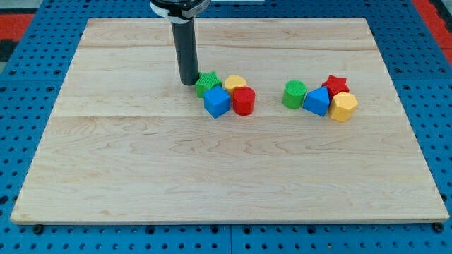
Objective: Push the group of blocks towards the top side of the board
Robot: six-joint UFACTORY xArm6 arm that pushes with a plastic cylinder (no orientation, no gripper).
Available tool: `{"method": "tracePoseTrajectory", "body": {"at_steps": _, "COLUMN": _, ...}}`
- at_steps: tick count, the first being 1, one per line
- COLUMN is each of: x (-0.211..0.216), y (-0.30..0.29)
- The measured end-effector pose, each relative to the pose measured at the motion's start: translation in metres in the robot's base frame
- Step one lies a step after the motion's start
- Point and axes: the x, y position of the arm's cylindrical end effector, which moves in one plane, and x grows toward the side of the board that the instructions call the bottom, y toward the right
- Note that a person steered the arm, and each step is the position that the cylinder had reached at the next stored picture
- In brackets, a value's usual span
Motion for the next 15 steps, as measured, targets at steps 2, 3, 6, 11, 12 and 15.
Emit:
{"method": "tracePoseTrajectory", "body": {"at_steps": 2, "x": -0.08, "y": 0.015}}
{"method": "tracePoseTrajectory", "body": {"at_steps": 3, "x": -0.097, "y": 0.124}}
{"method": "tracePoseTrajectory", "body": {"at_steps": 6, "x": 0.025, "y": 0.412}}
{"method": "tracePoseTrajectory", "body": {"at_steps": 11, "x": 0.057, "y": 0.261}}
{"method": "tracePoseTrajectory", "body": {"at_steps": 12, "x": 0.044, "y": 0.229}}
{"method": "tracePoseTrajectory", "body": {"at_steps": 15, "x": 0.064, "y": 0.183}}
